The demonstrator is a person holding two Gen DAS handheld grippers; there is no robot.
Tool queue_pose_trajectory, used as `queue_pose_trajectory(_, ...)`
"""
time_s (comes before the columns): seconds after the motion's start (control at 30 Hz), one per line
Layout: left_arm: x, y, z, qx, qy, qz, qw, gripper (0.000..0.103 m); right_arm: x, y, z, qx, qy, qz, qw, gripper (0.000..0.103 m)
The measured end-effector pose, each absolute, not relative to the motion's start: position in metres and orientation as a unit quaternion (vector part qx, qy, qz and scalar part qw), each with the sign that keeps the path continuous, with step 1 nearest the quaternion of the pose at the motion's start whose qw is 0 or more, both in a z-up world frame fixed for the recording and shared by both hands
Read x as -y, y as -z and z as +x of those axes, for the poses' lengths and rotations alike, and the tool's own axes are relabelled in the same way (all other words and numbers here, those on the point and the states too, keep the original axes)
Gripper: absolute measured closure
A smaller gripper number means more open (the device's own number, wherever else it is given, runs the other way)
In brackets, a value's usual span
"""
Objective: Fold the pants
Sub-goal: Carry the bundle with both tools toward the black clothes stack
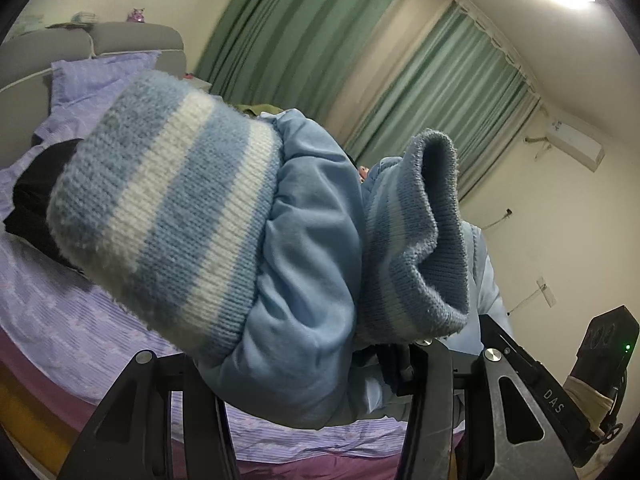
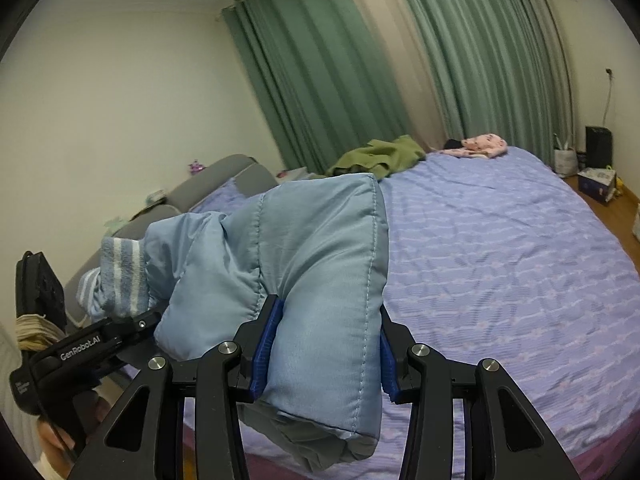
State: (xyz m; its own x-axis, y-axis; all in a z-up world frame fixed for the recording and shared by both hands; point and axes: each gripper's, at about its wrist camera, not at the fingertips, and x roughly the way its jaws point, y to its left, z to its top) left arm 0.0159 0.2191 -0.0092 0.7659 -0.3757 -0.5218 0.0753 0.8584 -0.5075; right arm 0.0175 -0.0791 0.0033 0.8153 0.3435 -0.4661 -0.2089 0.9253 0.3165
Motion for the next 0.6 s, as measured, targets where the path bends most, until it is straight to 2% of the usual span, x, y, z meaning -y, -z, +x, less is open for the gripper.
queue_pose_trajectory(0.27, -0.298, 0.004, 0.019, -0.3, 0.123, -0.248, 0.913, 0.055, 0.01, -0.016, 0.023, -0.252, -0.167, 0.11, 0.947, 0.059)
queue_pose_trajectory(0.6, -0.43, 0.013, 0.063, -0.335, 0.164, -0.214, 0.903, 0.055, -0.119, 0.005, 0.054, -0.261, -0.127, 0.133, 0.948, 0.059)
